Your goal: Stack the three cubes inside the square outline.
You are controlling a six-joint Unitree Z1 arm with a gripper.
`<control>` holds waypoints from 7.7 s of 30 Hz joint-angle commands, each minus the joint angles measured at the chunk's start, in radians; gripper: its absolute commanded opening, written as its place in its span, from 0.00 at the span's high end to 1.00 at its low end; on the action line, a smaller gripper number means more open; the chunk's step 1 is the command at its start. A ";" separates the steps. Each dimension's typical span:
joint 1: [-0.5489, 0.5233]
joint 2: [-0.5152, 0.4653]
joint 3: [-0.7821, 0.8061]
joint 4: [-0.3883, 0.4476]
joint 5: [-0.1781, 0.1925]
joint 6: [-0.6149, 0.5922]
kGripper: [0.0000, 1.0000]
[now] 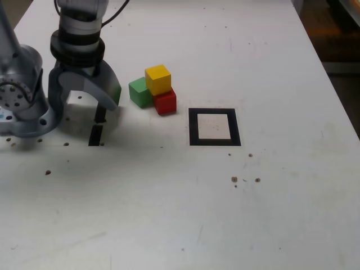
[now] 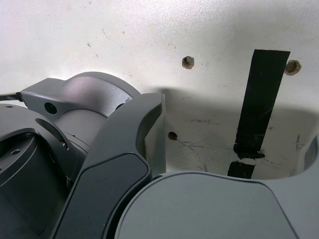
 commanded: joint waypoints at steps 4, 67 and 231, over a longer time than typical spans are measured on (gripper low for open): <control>0.001 -0.009 -0.002 0.005 -0.002 0.000 0.01; 0.092 0.320 -0.572 0.193 -0.006 -0.197 0.61; -0.182 0.460 -0.920 0.310 -0.017 -0.355 0.82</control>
